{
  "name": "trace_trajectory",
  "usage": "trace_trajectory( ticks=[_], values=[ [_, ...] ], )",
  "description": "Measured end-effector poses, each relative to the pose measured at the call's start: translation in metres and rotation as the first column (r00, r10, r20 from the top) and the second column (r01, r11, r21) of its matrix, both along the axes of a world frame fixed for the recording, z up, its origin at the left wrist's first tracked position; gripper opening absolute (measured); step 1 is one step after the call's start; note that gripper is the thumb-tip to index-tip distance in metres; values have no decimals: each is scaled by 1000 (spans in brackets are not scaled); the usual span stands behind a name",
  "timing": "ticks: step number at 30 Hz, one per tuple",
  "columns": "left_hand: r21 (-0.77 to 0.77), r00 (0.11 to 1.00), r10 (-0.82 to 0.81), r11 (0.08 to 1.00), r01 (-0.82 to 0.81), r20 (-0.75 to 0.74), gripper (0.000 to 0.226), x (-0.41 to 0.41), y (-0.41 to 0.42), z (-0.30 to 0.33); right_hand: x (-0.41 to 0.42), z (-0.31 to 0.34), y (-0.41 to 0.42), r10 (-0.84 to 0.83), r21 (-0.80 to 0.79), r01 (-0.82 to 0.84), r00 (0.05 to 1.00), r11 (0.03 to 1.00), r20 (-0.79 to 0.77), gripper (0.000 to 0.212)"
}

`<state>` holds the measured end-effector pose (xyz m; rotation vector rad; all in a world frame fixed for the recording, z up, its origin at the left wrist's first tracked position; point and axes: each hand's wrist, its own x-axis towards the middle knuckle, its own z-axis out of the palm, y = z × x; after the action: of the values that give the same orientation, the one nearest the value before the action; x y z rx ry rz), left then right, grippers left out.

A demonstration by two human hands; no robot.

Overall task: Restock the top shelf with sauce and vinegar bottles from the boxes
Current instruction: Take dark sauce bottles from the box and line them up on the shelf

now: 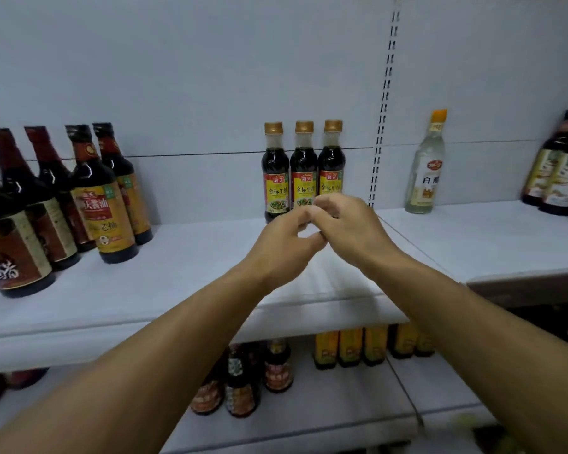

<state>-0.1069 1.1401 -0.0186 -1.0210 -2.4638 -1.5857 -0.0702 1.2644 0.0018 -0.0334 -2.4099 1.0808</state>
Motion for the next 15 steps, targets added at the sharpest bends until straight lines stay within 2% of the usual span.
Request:
trace_trajectory(
  ticks=[3,9,15],
  values=[
    [-2,999,-26,1000,25,-26,42,20,-18,-3,26,-4,-17,13,-17,-13,1000,1000,-28,24],
    [-21,997,-61,998,60,-47,43,60,-49,-16,66,-20,-39,9,-25,-10,999,1000,-34,30],
    [0,990,-129,992,129,-51,40,98,-74,-38,99,-49,-56,-17,87,18,1000,996,-14,37]
  ],
)
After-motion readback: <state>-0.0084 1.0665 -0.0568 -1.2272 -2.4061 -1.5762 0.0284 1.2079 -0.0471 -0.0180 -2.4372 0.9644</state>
